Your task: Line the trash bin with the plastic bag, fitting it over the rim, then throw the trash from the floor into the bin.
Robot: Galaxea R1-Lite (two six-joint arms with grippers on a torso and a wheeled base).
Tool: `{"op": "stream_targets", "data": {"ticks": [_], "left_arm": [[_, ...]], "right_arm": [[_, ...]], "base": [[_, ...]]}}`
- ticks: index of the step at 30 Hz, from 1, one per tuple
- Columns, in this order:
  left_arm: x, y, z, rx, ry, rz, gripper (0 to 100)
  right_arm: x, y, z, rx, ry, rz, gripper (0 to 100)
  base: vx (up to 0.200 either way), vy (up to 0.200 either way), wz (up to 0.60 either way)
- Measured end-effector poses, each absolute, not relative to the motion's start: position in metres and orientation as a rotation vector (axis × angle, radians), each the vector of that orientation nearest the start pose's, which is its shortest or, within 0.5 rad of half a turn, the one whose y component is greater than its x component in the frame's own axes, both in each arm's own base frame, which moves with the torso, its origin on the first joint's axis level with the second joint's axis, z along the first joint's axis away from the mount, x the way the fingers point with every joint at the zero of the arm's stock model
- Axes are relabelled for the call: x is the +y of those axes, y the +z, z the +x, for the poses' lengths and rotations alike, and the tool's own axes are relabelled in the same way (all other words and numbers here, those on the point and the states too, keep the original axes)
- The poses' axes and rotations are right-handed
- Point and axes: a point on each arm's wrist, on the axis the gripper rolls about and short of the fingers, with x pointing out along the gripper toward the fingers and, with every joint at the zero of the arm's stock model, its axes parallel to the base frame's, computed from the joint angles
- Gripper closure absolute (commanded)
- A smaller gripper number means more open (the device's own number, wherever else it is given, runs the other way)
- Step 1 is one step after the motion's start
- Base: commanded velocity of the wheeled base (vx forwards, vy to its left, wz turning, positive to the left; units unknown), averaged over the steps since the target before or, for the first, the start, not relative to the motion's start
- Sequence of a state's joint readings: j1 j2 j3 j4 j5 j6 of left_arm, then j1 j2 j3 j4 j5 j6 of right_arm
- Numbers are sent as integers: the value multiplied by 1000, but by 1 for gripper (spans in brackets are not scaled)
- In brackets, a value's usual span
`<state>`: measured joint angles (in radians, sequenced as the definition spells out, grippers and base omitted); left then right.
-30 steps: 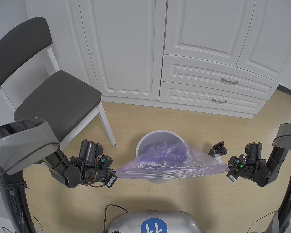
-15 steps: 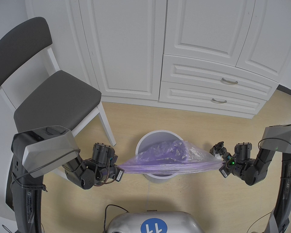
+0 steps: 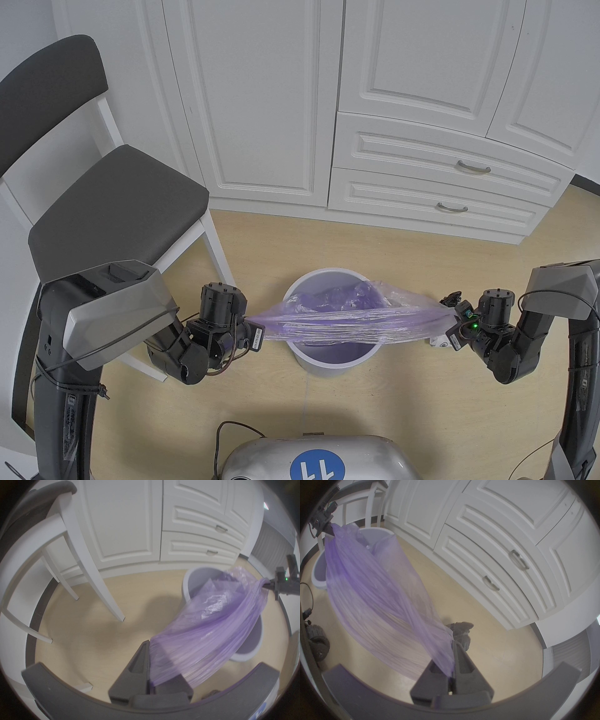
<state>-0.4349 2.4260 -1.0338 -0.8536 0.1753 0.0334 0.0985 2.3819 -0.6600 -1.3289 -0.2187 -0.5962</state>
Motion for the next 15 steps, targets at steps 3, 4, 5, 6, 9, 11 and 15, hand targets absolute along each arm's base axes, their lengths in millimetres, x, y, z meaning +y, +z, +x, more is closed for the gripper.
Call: {"op": "stream_targets", "data": {"ticks": [3, 4, 5, 6, 9, 11, 15], "left_arm": [[-174, -5, 384, 481, -257, 161, 100], [-175, -1, 385, 471, -256, 148, 100], [-175, 4, 385, 461, -255, 138, 100], [-174, 9, 384, 453, -255, 131, 100], [-170, 20, 379, 454, -259, 125, 100], [-166, 26, 375, 467, -265, 127, 100], [-158, 36, 369, 499, -280, 128, 100]], "right_arm": [[28, -11, 363, 374, -21, -634, 100], [28, -10, 364, 366, -25, -629, 100], [27, -9, 365, 361, -29, -625, 100], [27, -7, 365, 357, -31, -622, 100], [24, -2, 363, 365, -32, -619, 100], [23, 0, 360, 391, -18, -618, 100], [21, 6, 351, 469, 38, -581, 100]], "base": [[0, 0, 0], [0, 0, 0], [0, 0, 0], [0, 0, 0], [0, 0, 0], [0, 0, 0], [0, 0, 0]]}}
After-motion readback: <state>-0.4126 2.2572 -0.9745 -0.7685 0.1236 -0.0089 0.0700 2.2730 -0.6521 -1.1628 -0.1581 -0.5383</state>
